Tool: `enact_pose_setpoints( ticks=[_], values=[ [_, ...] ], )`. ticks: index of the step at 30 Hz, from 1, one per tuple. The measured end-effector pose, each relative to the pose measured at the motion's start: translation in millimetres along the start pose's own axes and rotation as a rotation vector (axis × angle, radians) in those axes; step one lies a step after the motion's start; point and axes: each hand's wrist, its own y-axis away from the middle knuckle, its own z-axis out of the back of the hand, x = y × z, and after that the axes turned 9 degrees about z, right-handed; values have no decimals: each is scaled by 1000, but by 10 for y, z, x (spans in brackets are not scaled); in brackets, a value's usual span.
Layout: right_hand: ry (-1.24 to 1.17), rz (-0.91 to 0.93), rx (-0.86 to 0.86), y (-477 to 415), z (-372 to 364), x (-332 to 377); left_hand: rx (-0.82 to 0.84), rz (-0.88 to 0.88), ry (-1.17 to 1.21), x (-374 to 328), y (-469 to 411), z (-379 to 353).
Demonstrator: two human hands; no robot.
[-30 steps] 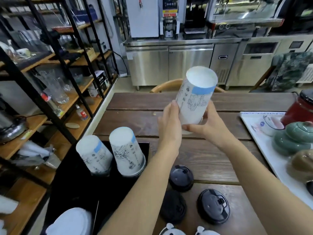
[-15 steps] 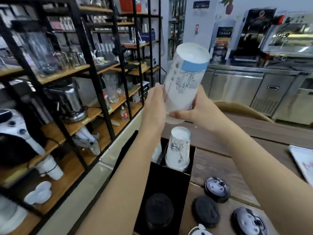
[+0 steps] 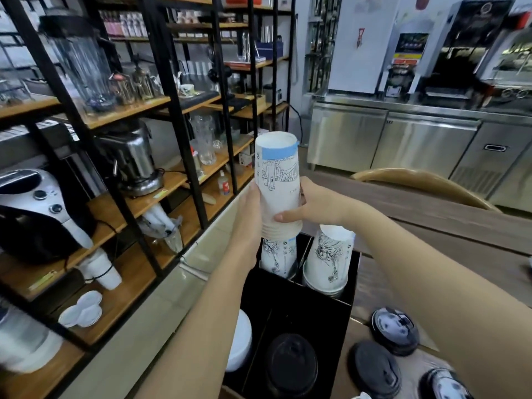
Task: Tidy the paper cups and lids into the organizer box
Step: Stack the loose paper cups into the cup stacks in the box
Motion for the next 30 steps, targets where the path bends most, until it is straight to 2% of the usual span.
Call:
enact_pose_setpoints(
  ticks=[8, 12, 16, 19, 22, 26, 30],
  values=[
    [72, -51, 128, -135, -30, -209, 35, 51, -25, 301, -263, -27],
    [-33, -7, 51, -154, 0, -262, 70, 67, -117, 384, -348, -47],
    [-15, 73, -40, -99, -16, -303, 48, 89, -137, 491, -383, -53],
    [83, 166, -62, -67, -61, -314, 58, 53, -103, 476, -359, -52],
    [338, 153, 10, -67, -107, -348, 52, 105, -52, 438, -355, -54],
    [344, 137, 24, -63, -122, -362, 24, 56, -189, 481, -400, -51],
    [452, 106, 12, 0, -128, -332, -16, -44, -257, 548, -409, -61]
  ],
)
